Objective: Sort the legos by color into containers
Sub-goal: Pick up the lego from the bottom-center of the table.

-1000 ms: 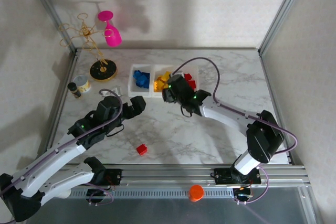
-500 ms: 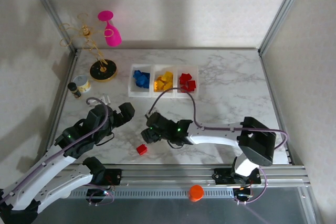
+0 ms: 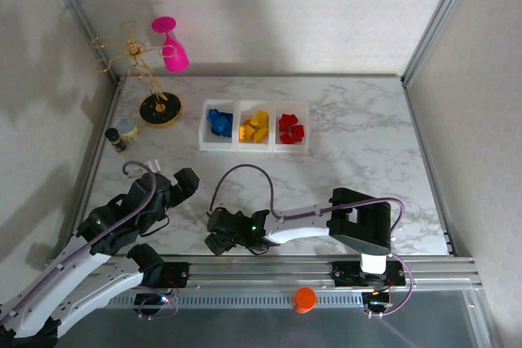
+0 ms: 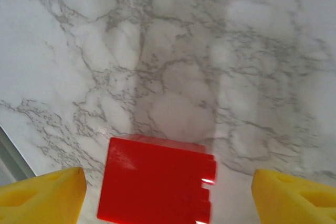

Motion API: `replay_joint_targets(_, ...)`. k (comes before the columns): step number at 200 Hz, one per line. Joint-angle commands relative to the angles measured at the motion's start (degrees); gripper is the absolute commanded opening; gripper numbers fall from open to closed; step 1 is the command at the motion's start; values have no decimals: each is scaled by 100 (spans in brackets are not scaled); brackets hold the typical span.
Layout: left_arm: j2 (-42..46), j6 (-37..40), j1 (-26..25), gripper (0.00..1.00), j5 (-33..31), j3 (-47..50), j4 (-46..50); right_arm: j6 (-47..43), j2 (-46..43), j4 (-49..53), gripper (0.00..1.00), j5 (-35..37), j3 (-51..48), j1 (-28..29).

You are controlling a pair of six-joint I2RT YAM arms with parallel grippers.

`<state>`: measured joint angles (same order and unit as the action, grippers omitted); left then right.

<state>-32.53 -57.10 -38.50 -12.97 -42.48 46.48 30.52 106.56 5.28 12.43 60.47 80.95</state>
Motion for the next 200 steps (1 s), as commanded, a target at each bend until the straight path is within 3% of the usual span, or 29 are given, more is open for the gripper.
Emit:
replay_joint_targets(1, 64, -75, 58, 100, -188, 50, 158, 62, 134, 30, 79, 261, 203, 73)
replay_joint_targets(50, 42, -31, 59, 100, -145, 79, 43, 98, 444, 491, 61, 562, 558, 74)
replay_joint_targets(108, 7, 80, 63, 100, -26, 82, -112, 230, 116, 718, 36, 742, 622, 54)
replay_joint_targets(151, -142, 173, 60, 100, 68, -2, -438, 331, -716, 1091, 36, 796, 534, -364)
replay_joint_targets(200, -554, 435, 62, 100, 259, -77, -1124, 183, -1655, 1484, 37, 1087, 332, -1610)
